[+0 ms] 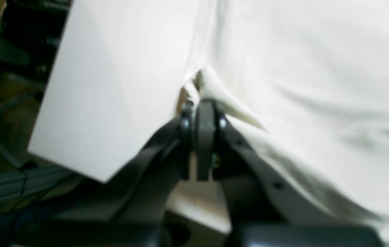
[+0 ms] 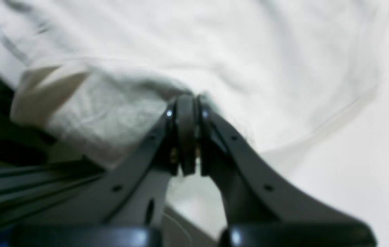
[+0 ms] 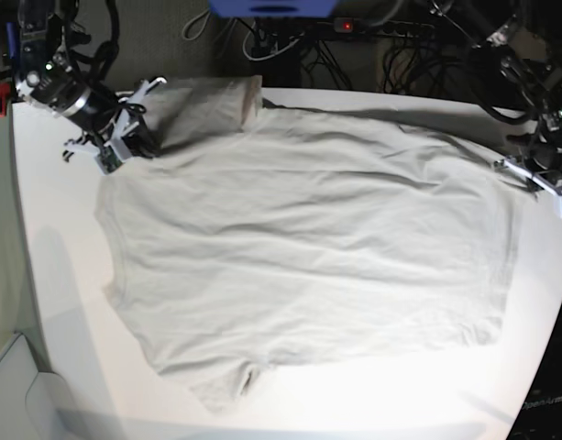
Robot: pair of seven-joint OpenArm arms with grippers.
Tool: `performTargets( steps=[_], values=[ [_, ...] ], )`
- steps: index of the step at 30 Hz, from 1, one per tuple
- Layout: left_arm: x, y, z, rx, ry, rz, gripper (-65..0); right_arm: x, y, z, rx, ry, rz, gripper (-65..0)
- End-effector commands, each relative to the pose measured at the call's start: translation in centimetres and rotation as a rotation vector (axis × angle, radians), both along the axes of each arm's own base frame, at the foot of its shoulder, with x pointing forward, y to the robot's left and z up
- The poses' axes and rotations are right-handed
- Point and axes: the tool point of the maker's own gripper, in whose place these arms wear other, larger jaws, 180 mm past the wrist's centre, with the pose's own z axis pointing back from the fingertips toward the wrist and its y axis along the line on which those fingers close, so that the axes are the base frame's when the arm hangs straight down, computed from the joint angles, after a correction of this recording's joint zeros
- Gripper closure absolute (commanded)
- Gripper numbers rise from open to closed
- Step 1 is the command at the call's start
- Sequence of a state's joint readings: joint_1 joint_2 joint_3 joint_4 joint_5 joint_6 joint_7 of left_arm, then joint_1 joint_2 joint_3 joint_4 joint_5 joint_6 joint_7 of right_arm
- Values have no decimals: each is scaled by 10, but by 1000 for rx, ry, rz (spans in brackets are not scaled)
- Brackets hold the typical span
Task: Layout the t-shirt on the table in an organized manner, then fold the t-shirt properly
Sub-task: 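Drag the collar fabric with the right gripper toward its shoulder corner, then lift the shirt with both grippers, stretching it between them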
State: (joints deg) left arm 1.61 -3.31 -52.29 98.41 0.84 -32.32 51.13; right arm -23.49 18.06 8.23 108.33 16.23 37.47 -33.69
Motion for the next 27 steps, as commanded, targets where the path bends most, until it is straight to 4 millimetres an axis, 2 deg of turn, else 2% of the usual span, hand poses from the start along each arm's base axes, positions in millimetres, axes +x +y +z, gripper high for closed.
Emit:
performTargets(
  steps=[1, 4, 7, 14, 18, 21, 27],
  values=[
    [13, 6, 20, 30, -66, -1, 0, 10, 1, 14, 5, -49, 23, 0],
    [23, 7, 29, 33, -96, 1, 0, 27, -7, 21, -39, -68, 28, 0],
    [30, 16, 38, 50, -110, 2, 0, 45, -12, 29, -67, -86, 19, 0],
    [39, 25, 25, 12, -87, 7, 0, 80, -28, 26, -83, -84, -18, 0],
    [53, 30, 31, -1, -108, 9, 0, 102, -38, 24, -72, -80, -50, 0],
    [55, 30, 29, -9, -106, 10, 0, 115, -43, 25, -66, -84, -65, 0],
    [67, 29, 38, -17, -140, 10, 0, 144, -48, 37, -83, -111, -54, 0]
  ],
)
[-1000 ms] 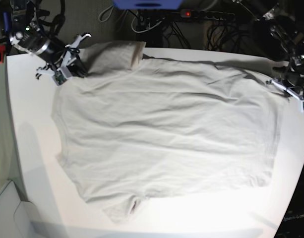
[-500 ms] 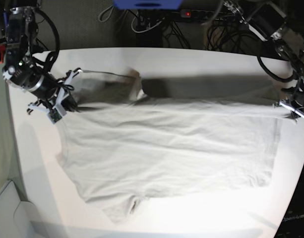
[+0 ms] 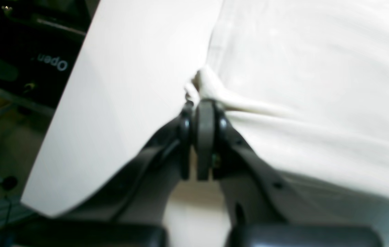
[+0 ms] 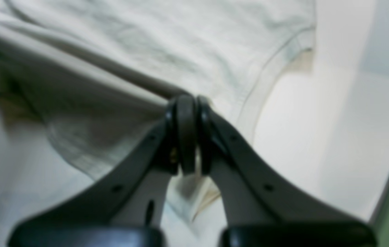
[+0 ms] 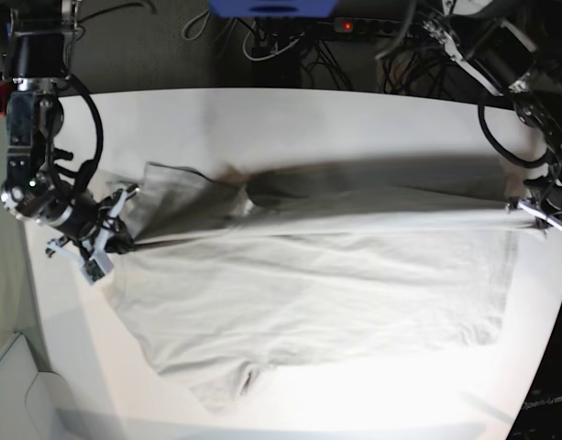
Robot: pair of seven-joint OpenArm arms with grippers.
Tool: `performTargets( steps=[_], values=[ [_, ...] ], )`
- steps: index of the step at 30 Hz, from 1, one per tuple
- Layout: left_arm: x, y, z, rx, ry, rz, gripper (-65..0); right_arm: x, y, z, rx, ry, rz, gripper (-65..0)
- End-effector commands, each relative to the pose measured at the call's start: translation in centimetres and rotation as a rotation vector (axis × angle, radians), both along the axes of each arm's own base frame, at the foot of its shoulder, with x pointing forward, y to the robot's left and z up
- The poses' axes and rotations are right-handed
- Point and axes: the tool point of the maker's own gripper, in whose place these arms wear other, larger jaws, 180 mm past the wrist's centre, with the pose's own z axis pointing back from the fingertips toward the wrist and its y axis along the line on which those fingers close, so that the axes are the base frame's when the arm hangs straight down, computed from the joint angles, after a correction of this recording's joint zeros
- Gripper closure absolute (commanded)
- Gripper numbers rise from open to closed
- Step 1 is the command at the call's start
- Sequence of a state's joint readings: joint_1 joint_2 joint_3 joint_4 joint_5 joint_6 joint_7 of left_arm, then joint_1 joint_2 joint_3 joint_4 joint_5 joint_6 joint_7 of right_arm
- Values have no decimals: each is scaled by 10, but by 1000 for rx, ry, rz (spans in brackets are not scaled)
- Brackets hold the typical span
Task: Layout the t-shirt on the table in an organized manner, then fold the t-shirt properly
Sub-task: 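Lift the shirt with both grippers, stretching it between them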
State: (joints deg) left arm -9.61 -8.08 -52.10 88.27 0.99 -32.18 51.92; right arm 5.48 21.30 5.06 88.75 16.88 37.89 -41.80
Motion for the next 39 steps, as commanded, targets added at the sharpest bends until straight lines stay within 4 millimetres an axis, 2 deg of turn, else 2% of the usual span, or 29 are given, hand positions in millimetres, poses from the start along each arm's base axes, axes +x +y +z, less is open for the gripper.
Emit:
performTargets(
  steps=[1, 7, 15, 21, 23, 28, 32, 35, 37, 39],
  values=[
    [15, 8, 22, 26, -76, 2, 0, 14, -5, 18, -9, -58, 11, 0],
    [27, 5, 13, -30, -73, 1, 0, 36, -4, 15, 9, -40, 11, 0],
    [48, 12, 20, -61, -94, 3, 0, 58, -3, 14, 38, -38, 6, 0],
    [55, 16, 31, -54, -116, 5, 0, 71, -5, 15, 46, -31, -1, 0],
    [50, 14, 27, -65, -73, 7, 0, 72, -6, 16, 45, -34, -3, 0],
    [28, 14, 39, -30, 13, 31, 0, 74, -11, 19, 35, -39, -7, 0],
    [1, 2, 37, -15, 107, 46, 0, 76, -11, 23, 36, -49, -7, 0],
    [-25, -3, 49, 26, 171, 76, 0, 76, -13, 22, 39, -46, -13, 0],
    [-28, -1, 67, 72, 140, 91, 0, 76, -13, 22, 39, -46, -13, 0],
    [-33, 0, 76, 103, 125, 98, 0, 76, -13, 23, 38, -48, -13, 0]
  ],
)
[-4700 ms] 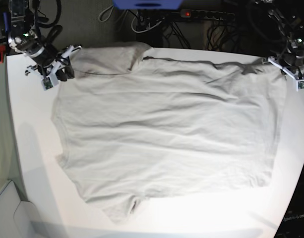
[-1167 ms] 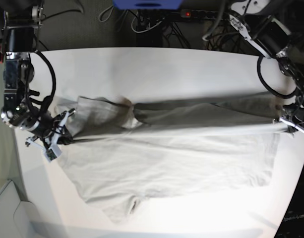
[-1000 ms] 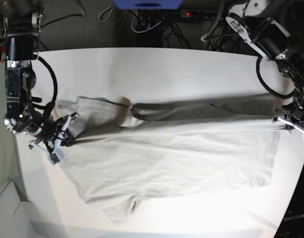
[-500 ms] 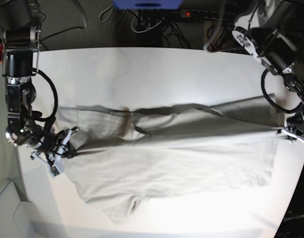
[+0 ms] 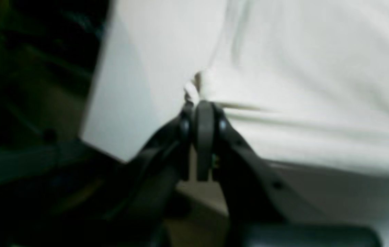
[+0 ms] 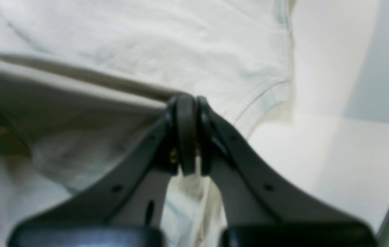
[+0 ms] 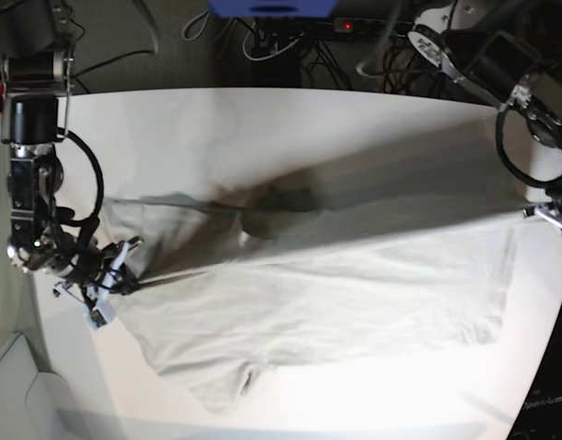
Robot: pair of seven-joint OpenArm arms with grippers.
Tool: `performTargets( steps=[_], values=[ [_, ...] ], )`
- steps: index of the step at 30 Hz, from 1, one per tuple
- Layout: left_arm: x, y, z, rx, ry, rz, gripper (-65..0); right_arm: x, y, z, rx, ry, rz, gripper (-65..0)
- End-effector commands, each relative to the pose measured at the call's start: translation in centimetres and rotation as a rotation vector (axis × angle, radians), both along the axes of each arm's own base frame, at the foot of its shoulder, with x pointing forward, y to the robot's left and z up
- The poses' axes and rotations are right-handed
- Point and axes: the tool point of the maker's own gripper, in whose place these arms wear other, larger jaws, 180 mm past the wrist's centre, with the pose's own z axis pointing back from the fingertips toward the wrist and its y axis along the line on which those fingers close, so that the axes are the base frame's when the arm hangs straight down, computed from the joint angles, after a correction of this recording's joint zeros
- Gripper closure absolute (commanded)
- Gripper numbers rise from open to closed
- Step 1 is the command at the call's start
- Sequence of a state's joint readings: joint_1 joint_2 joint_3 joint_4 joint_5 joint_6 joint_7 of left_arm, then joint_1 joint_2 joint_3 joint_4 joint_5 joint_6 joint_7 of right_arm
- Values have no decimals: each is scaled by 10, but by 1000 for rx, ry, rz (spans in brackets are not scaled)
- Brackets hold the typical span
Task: Layout the t-shirt on the table in an organized manner, then fold the t-shirt properly
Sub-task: 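Lift the shirt with both grippers, stretching it between them, then swing the lifted shirt with both grippers and lay it down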
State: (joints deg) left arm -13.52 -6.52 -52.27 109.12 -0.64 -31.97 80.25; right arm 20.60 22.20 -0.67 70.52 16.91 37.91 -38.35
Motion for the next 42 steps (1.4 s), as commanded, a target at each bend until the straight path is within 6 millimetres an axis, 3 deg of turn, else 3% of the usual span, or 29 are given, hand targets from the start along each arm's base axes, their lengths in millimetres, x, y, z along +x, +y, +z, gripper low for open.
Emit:
performTargets(
  steps=[1, 6, 10, 20, 23, 31, 35, 42],
  values=[
    [-7, 8, 7, 44, 7, 19, 0, 13, -7, 23, -6, -66, 4, 0],
    [-37, 11, -26, 9, 107, 70, 0, 11, -6, 22, -6, -63, 4, 0],
    [-46, 10, -52, -49, 171, 82, 0, 11, -6, 22, -5, -63, 5, 0],
    [-53, 10, -49, -30, 173, 79, 0, 11, -5, 21, -4, -61, 6, 0],
    [-49, 12, -46, -27, 162, 80, 0, 11, -4, 21, -4, -60, 8, 0],
    [-5, 13, -9, -33, 21, 85, 0, 13, -4, 23, -4, -66, 8, 0],
    [17, 10, -21, -116, 25, 77, 0, 17, -5, 27, -4, -74, 5, 0],
    [29, 19, -46, -181, 112, 92, 0, 22, -6, 34, -7, -89, 4, 0]
  ],
)
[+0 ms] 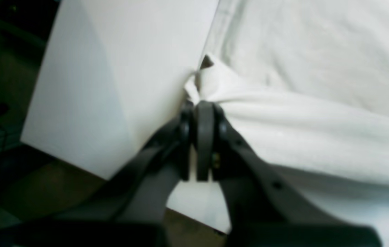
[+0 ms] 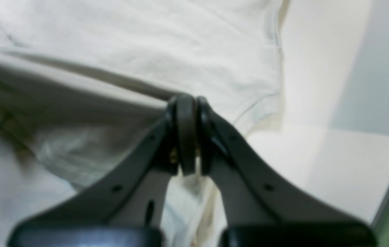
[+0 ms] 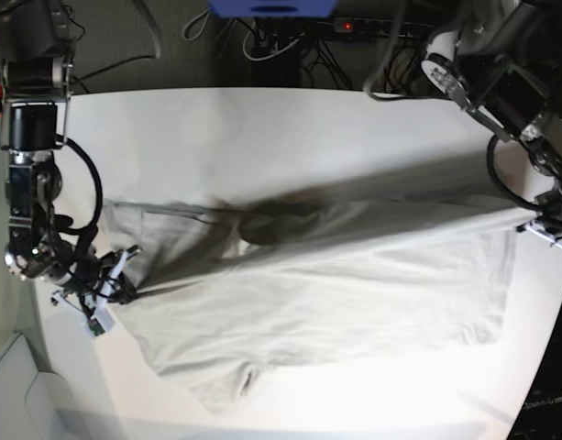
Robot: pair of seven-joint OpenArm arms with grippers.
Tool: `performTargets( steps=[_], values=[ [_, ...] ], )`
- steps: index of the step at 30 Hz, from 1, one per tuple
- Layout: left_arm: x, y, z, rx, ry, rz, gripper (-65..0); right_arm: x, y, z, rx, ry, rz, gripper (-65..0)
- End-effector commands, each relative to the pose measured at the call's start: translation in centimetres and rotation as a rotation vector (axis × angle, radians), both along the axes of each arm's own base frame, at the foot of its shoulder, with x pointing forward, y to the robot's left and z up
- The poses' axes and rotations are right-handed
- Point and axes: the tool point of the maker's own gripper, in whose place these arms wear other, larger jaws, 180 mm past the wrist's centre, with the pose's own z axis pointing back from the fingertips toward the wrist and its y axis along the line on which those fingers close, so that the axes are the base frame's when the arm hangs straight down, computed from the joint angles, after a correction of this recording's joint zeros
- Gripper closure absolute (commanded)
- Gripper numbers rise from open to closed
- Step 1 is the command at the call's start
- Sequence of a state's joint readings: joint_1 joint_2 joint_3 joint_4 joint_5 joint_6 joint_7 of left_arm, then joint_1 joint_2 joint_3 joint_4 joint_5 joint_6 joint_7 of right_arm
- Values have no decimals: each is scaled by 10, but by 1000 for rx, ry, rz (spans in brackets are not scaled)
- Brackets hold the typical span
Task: Layout the t-shirt on the table in an organized manner, then fold the t-shirt properly
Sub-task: 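Swing the lifted shirt with both grippers and lay it down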
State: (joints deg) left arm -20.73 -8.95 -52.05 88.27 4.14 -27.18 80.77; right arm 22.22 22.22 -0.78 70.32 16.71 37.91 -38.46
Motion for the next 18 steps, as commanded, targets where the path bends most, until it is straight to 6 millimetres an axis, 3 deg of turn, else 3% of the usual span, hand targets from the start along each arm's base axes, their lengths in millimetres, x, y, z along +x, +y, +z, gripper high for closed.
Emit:
performTargets(
  steps=[1, 10, 18],
  values=[
    [10, 15, 18, 38, -52, 14, 0, 16, -5, 28, -2, -76, 5, 0],
    [32, 28, 12, -8, -66, 10, 0, 20, -5, 33, -2, -87, 0, 0],
    [50, 25, 6, -36, -117, -3, 0, 20, -6, 33, -3, -87, -2, 0]
  ],
)
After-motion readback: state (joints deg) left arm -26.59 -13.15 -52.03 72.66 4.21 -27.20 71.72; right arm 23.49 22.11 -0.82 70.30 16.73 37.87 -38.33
